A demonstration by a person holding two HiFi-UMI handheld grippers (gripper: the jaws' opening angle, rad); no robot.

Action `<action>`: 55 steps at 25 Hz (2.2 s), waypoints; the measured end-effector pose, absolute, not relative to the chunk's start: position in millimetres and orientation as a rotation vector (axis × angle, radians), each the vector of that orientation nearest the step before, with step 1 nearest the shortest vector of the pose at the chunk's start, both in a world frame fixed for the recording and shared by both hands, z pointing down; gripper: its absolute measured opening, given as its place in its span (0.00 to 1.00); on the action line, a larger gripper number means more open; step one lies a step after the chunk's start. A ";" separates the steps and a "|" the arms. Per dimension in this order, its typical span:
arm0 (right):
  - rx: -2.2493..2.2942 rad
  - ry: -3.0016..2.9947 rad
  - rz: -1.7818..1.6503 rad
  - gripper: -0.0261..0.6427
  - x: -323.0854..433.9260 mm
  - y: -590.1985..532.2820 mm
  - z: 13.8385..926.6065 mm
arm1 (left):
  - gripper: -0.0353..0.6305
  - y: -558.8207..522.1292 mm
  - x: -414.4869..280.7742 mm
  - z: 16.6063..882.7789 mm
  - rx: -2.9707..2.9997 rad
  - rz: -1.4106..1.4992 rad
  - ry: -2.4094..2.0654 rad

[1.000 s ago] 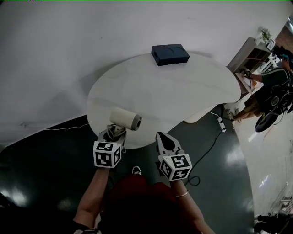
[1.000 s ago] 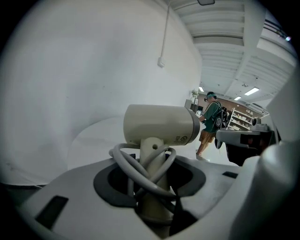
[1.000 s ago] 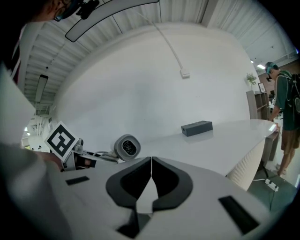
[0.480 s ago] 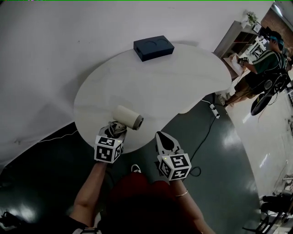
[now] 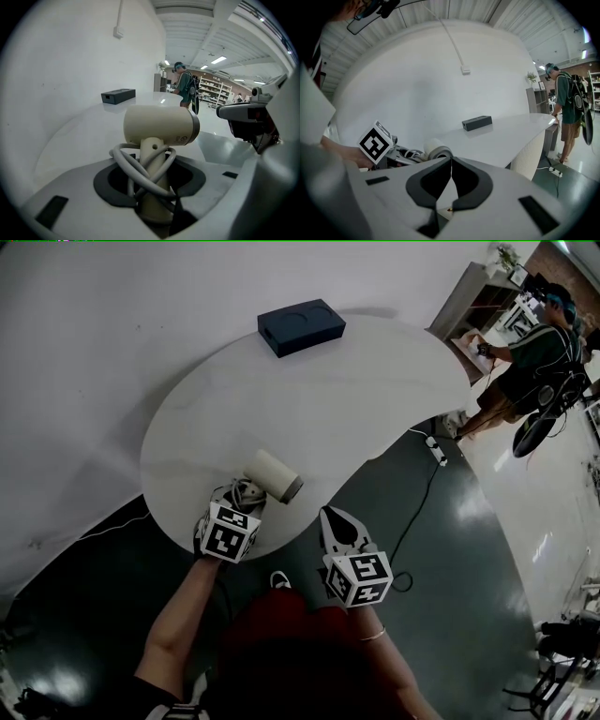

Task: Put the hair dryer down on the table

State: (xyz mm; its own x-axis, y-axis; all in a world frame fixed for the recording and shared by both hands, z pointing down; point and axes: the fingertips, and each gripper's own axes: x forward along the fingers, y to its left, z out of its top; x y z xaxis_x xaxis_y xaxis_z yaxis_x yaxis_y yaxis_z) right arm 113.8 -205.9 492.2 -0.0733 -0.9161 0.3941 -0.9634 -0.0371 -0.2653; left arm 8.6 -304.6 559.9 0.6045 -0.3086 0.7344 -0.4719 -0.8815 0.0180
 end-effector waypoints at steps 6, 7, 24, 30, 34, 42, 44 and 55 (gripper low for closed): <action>2.103 -2.078 0.762 0.06 120.6 -207.0 495.9 | 0.36 -306.6 22.2 569.4 2.664 1.254 -0.498; 2.107 -2.071 0.770 0.06 121.7 -205.7 497.7 | 0.36 -305.4 24.4 571.3 2.669 1.274 -0.471; 2.095 -2.043 0.822 0.06 124.6 -204.3 511.3 | 0.36 -294.8 40.4 589.3 2.688 1.448 -0.272; 2.097 -2.038 0.824 0.06 126.7 -206.5 511.6 | 0.36 -297.5 42.4 590.3 2.722 1.490 -0.287; 2.094 -2.038 0.826 0.06 124.0 -206.1 510.7 | 0.39 -299.0 41.2 589.0 2.736 1.485 -0.309; 2.060 -2.073 0.799 0.06 114.7 -203.0 506.7 | 0.43 -296.4 30.9 570.1 2.770 1.385 -0.375; 2.046 -2.086 0.788 0.06 109.4 -202.4 505.6 | 0.43 -294.5 25.1 562.6 2.770 1.336 -0.403; 1.934 -2.200 0.675 0.06 65.8 -209.3 492.1 | 0.34 -283.0 -13.2 510.8 2.767 1.026 -0.640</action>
